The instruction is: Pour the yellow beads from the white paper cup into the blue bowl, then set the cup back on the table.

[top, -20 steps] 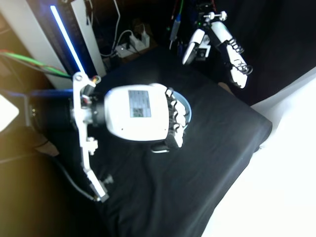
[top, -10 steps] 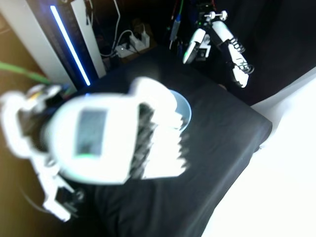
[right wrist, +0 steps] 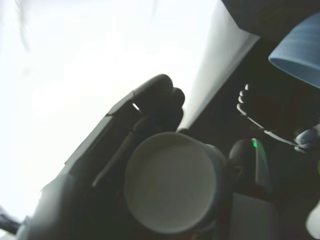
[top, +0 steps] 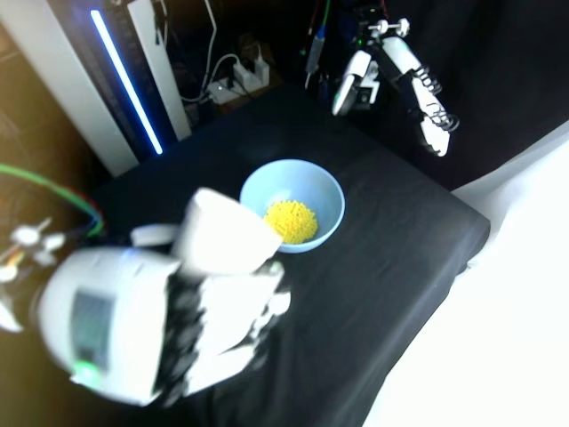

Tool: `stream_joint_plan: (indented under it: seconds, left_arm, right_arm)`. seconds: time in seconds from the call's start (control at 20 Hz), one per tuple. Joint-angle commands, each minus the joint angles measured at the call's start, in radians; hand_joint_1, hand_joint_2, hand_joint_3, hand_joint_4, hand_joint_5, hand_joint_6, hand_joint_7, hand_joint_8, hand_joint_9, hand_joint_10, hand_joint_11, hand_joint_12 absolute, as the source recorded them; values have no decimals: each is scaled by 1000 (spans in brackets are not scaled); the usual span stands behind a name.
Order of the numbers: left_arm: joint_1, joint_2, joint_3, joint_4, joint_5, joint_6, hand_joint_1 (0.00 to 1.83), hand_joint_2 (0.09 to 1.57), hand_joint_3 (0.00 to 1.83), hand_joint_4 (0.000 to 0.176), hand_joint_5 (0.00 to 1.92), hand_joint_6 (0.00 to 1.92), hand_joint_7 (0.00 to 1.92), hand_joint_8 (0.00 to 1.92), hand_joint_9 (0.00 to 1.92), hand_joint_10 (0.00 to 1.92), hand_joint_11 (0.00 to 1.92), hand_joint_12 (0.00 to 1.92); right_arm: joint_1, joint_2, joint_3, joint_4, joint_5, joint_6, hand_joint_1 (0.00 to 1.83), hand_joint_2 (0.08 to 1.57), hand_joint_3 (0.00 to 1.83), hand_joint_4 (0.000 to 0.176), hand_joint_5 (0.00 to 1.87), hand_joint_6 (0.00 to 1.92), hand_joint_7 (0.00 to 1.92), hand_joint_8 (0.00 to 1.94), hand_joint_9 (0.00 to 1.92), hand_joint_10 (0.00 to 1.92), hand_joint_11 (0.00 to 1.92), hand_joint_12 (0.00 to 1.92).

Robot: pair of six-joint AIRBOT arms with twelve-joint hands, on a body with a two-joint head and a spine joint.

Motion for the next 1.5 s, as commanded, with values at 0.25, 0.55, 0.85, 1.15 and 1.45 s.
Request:
stream_joint_plan:
  seconds: [0.25,0.55,0.85,1.15,1.45]
  left_arm:
    - [-1,-2,-2,-19,-131,-9,567,915,1,0,232,1,216,1,181,0,0,568]
    - [3,-2,-3,-22,-132,-9,577,917,1,0,237,0,218,0,180,0,0,580]
    - [3,-2,-3,-21,-130,-10,563,917,1,0,230,4,207,1,167,2,0,558]
    - [3,-11,0,-20,-125,-9,558,914,1,0,205,1,197,1,140,1,0,367]
    - [3,-16,4,-18,-124,-11,563,935,3,0,202,1,188,2,162,1,0,554]
  right_arm:
    - [-82,-21,6,230,273,8,1104,1230,4,0,765,1297,1280,3,1384,0,1175,491]
    - [-127,-59,7,379,390,9,1103,1233,4,0,752,1311,1273,6,1358,1,1149,410]
    - [-162,-89,17,448,421,36,1231,1172,0,0,721,1315,1037,968,1363,2,1122,482]
    - [-178,-123,40,454,419,49,1211,1159,0,0,804,1276,1013,929,1275,0,1043,448]
    - [-193,-139,52,454,394,51,1145,1111,0,0,1003,942,836,33,637,0,429,123]
